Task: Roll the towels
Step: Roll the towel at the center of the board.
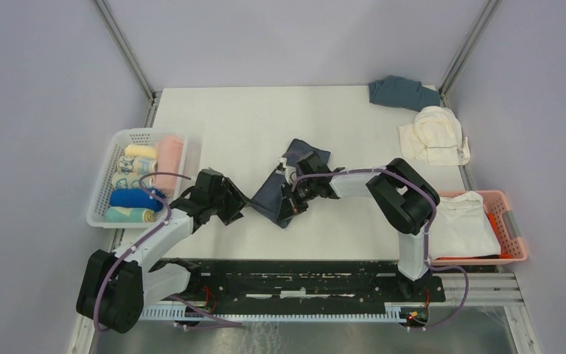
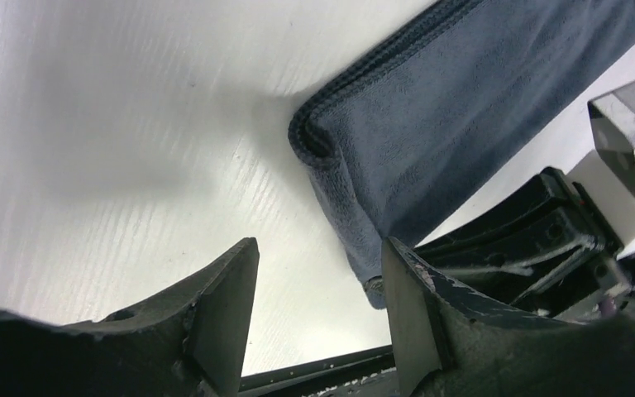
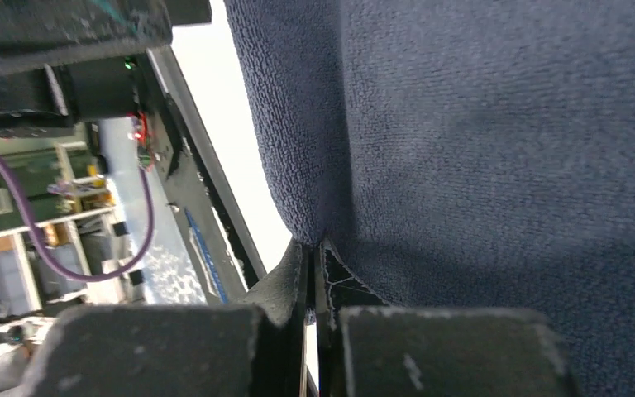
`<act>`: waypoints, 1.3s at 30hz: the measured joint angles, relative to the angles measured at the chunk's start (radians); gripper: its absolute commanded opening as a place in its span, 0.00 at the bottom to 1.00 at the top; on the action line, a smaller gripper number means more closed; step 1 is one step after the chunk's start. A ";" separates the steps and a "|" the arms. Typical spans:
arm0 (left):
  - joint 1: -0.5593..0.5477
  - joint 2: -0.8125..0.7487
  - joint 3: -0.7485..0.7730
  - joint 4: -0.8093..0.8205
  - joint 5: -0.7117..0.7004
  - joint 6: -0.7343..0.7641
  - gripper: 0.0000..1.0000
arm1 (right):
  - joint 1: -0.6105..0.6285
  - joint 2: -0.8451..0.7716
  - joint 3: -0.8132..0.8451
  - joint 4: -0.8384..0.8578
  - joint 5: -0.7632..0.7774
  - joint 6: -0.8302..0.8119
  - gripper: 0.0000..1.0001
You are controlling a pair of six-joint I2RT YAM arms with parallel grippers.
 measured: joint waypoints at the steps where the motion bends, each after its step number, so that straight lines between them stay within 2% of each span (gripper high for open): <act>1: 0.006 -0.001 -0.006 0.002 0.011 0.000 0.63 | -0.008 0.006 0.000 0.009 -0.014 0.015 0.04; 8: 0.032 0.054 -0.014 0.046 0.081 0.000 0.55 | -0.076 0.054 0.034 0.015 -0.093 0.076 0.05; 19: 0.032 0.154 -0.027 0.148 0.128 0.000 0.55 | -0.100 0.126 0.092 -0.072 -0.135 0.045 0.05; 29: 0.034 0.276 -0.013 0.251 0.158 0.000 0.55 | -0.105 0.145 0.118 -0.121 -0.140 0.021 0.10; 39: 0.034 0.303 -0.005 0.298 0.179 0.000 0.57 | -0.105 0.145 0.132 -0.164 -0.133 -0.009 0.11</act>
